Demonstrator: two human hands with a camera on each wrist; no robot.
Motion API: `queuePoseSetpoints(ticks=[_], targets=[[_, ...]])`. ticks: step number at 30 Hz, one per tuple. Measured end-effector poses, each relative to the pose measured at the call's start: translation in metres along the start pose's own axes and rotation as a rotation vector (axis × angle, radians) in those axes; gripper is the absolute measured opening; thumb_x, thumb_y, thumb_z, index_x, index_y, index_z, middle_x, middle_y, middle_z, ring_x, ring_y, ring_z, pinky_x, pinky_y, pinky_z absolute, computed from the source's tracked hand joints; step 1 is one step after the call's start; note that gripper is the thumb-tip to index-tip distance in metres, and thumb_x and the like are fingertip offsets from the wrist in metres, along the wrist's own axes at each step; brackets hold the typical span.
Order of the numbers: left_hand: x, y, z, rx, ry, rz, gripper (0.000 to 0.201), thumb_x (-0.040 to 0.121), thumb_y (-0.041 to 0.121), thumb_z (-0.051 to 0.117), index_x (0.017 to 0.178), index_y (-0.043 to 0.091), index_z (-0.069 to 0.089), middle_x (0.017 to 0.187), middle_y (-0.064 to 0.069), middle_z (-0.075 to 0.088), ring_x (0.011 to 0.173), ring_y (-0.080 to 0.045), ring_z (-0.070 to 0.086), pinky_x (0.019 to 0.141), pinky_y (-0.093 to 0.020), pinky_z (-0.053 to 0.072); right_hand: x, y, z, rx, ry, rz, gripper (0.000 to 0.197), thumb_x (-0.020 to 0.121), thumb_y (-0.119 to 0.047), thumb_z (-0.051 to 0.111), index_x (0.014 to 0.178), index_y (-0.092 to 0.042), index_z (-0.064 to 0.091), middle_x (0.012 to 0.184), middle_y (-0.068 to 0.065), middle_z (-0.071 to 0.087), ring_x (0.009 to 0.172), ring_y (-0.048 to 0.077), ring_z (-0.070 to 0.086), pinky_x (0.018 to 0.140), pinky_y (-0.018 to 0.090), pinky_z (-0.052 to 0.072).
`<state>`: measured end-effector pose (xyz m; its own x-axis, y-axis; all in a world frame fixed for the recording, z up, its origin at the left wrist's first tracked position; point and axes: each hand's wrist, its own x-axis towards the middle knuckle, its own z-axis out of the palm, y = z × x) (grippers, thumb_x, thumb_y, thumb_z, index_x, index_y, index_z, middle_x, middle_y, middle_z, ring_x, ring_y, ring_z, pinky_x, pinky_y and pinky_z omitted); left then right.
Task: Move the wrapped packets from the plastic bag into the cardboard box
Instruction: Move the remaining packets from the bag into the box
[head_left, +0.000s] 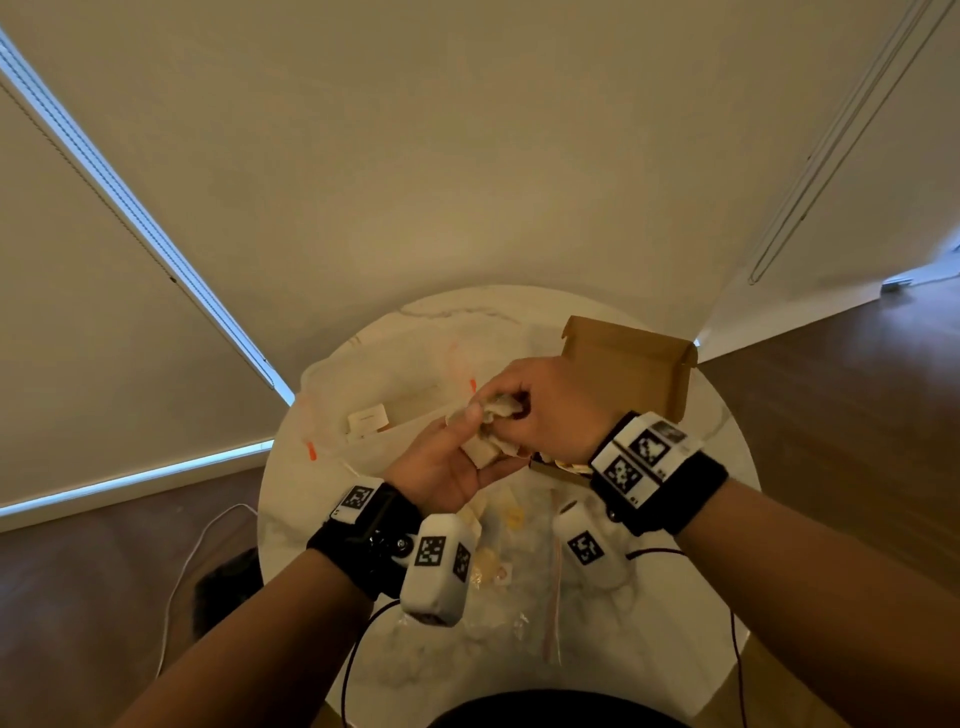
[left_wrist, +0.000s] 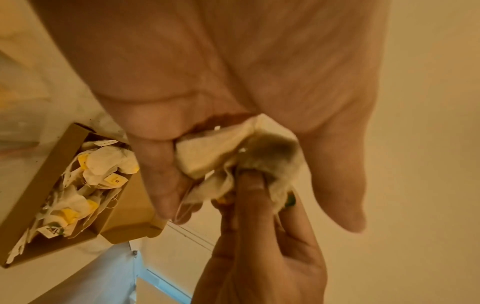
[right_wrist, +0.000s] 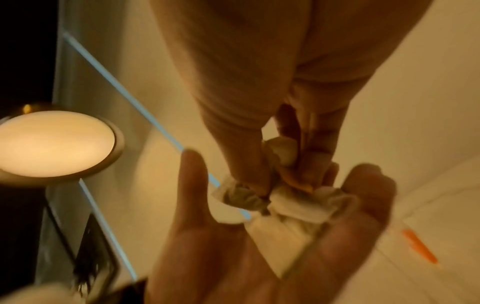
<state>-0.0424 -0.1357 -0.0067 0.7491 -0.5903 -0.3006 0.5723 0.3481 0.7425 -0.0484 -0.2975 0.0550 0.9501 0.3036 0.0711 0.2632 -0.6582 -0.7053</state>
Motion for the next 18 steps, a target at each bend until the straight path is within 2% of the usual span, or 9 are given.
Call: queuePoseSetpoints(ticks=[3,5,9,12,15,18], targets=[[0.000,0.000,0.005,0.022,0.109,-0.006,0.050,0.074,0.037,0.078,0.110,0.004,0.065,0.111,-0.015,0.067,0.100,-0.024,0.068,0.085,-0.035,0.057,-0.004,0.001,0.011,-0.068,0.014,-0.082,0.023,0.077,-0.016,0.075,0.099,-0.019,0.075,0.089,0.003,0.073,0.078,0.017,0.065,0.072,0.036,0.053],[-0.002,0.002,0.007,0.000,0.138,-0.021,0.037,0.082,0.034,0.070,0.106,0.005,0.065,0.104,-0.012,0.068,0.091,-0.020,0.069,0.081,-0.032,0.059,-0.007,0.004,0.014,-0.047,0.006,-0.075,0.032,0.076,-0.018,0.077,0.107,-0.018,0.071,0.093,0.001,0.073,0.079,0.012,0.064,0.074,0.033,0.053],[-0.005,0.006,0.007,-0.062,0.157,-0.050,0.038,0.083,0.025,0.058,0.113,0.002,0.063,0.096,-0.010,0.072,0.080,-0.017,0.071,0.072,-0.028,0.059,-0.009,0.010,0.013,0.027,-0.014,-0.013,0.049,0.069,-0.024,0.083,0.113,-0.022,0.062,0.099,-0.004,0.071,0.086,0.010,0.066,0.078,0.030,0.055],[-0.007,0.008,0.006,-0.084,0.160,-0.059,0.041,0.084,0.022,0.058,0.118,0.000,0.061,0.103,-0.014,0.071,0.085,-0.020,0.072,0.072,-0.029,0.059,-0.009,0.017,0.011,0.090,-0.005,-0.024,0.045,0.069,-0.020,0.084,0.110,-0.019,0.065,0.100,-0.005,0.069,0.086,0.008,0.067,0.077,0.028,0.057],[-0.008,0.010,0.005,-0.092,0.160,-0.059,0.043,0.085,0.022,0.059,0.121,-0.001,0.060,0.108,-0.016,0.069,0.089,-0.022,0.071,0.076,-0.030,0.059,-0.011,0.018,0.004,0.084,-0.003,-0.058,0.034,0.078,-0.018,0.078,0.111,-0.019,0.070,0.102,-0.003,0.068,0.085,0.008,0.066,0.075,0.020,0.056],[-0.009,0.010,0.003,-0.094,0.129,-0.047,0.043,0.087,0.021,0.061,0.123,-0.002,0.059,0.109,-0.017,0.068,0.093,-0.025,0.070,0.078,-0.032,0.059,-0.011,0.017,-0.001,0.019,0.008,-0.130,0.024,0.085,-0.021,0.071,0.109,-0.023,0.072,0.099,-0.004,0.069,0.083,0.007,0.064,0.069,0.017,0.052]])
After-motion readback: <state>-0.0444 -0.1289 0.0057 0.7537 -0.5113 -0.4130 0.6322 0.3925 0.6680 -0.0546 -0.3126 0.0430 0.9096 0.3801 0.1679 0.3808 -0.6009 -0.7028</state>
